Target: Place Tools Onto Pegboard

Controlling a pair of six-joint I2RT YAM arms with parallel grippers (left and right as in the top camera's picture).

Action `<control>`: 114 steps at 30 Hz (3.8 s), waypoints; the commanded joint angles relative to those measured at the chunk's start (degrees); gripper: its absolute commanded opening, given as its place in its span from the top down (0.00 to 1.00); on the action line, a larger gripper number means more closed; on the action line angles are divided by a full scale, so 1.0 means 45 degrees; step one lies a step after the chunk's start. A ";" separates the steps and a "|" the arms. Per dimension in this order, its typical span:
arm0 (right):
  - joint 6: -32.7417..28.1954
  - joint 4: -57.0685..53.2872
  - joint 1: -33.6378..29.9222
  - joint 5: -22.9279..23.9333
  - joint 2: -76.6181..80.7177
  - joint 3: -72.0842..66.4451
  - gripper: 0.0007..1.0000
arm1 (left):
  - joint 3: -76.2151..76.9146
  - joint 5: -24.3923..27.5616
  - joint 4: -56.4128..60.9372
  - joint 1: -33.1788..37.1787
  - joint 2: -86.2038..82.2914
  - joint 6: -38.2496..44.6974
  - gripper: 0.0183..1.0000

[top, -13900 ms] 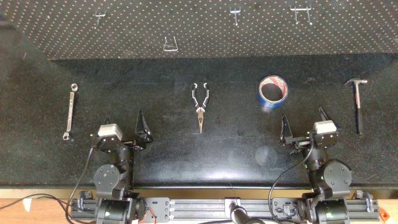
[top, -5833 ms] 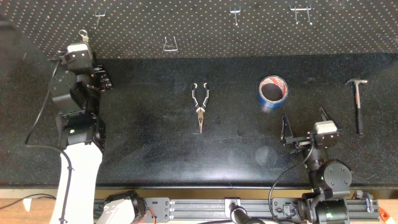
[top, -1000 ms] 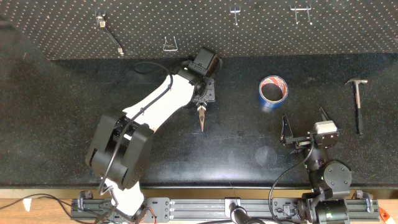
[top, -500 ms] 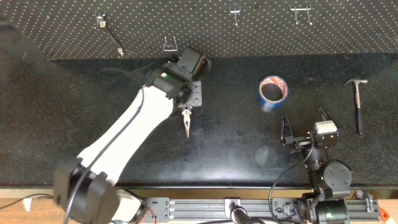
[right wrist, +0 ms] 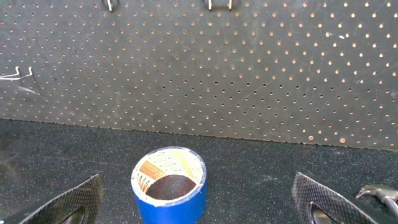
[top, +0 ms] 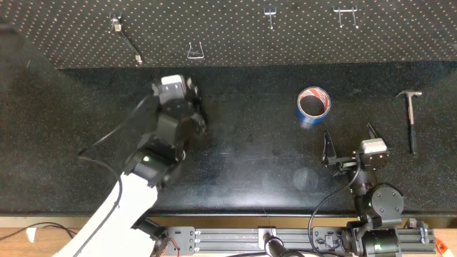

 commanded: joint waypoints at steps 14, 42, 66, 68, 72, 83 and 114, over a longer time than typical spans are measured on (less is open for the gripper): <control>-0.0223 -0.0078 0.0087 -0.0029 -0.0092 -0.0034 0.00 | 0.0092 -0.0194 1.1749 0.1875 0.3750 0.3347 0.99; -0.0228 -0.0078 0.0087 -0.0029 -0.0092 -0.0034 0.00 | 0.1321 0.1477 1.3124 0.2215 0.6368 0.3963 0.99; -0.0228 -0.0078 0.0087 -0.0029 -0.0092 -0.0034 0.00 | 0.1321 0.1860 1.2633 0.2181 0.6795 0.3959 0.56; -0.0223 -0.0078 0.0087 -0.0029 -0.0092 -0.0034 0.00 | 0.1321 0.1855 1.2633 0.2181 0.6795 0.3959 0.41; -0.0223 -0.0078 0.0087 -0.0029 -0.0092 -0.0034 0.00 | 0.1321 0.1855 1.2633 0.2181 0.6795 0.3959 0.25; -0.0223 -0.0078 0.0087 -0.0029 -0.0092 -0.0034 0.00 | 0.1107 0.3230 0.8136 0.2788 0.3793 0.3949 0.00; -0.0228 -0.0078 0.0087 -0.0029 -0.0092 -0.0034 0.00 | -0.8699 0.3570 0.0811 0.5421 -1.4367 0.4007 0.00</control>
